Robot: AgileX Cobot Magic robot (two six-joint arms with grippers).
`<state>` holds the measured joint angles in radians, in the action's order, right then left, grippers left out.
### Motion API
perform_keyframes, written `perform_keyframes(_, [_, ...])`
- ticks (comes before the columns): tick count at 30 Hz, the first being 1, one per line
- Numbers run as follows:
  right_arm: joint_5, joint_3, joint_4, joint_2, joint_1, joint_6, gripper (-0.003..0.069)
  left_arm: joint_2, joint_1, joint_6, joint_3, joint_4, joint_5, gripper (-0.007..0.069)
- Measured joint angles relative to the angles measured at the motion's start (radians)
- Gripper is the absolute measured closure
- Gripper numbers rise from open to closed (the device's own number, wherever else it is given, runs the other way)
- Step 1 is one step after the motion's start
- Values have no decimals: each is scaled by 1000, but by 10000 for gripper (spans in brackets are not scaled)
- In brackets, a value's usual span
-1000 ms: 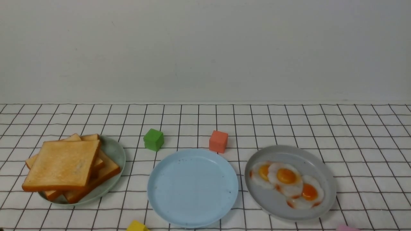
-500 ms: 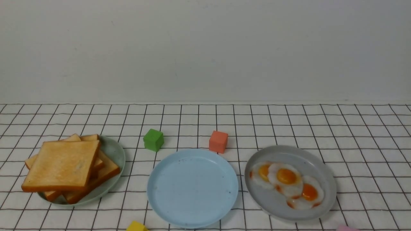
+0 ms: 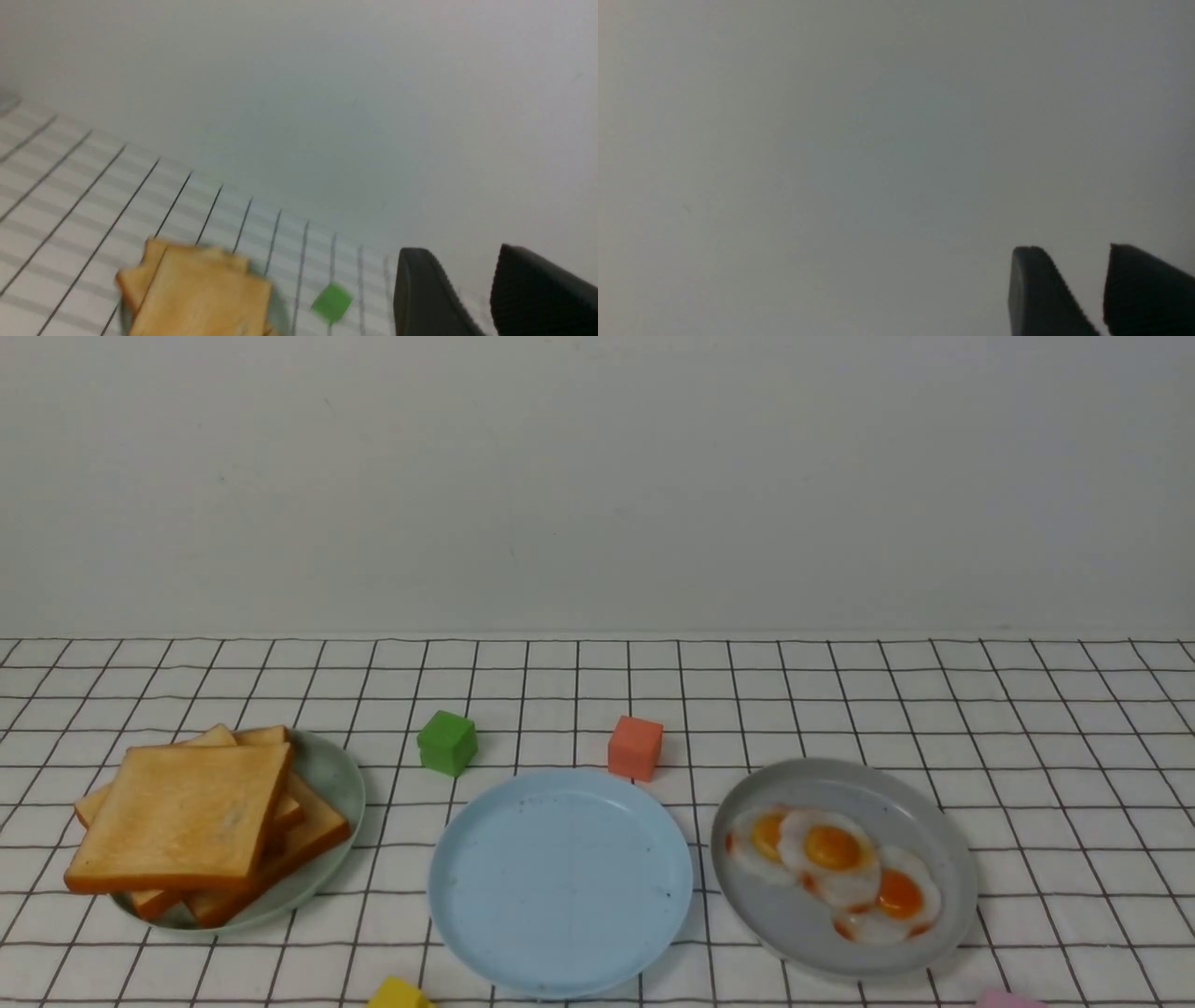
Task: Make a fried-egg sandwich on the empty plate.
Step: Use the left arm to grab a slice of bread
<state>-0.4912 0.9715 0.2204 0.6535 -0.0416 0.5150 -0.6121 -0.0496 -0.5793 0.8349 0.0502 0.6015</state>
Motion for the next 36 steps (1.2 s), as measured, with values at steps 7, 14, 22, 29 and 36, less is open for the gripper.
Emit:
perform_keyframes(7, [-133,-47,-157,233,-14,-55,418,-276,0,-4,3,-16,78,386])
perform_keyframes(14, [-234,-62,-473,374,-196,-420,418,-545,3,82,77,-42,222,386])
perform_keyframes(22, [-308,-62,-830,487,-340,-792,418,-704,259,430,206,-299,305,386])
perform_keyframes(29, [-322,-62,-980,498,-358,-987,378,-840,437,666,210,-465,291,337])
perform_keyframes(36, [-334,-57,-847,500,-358,-1012,301,-950,444,701,250,-464,280,199])
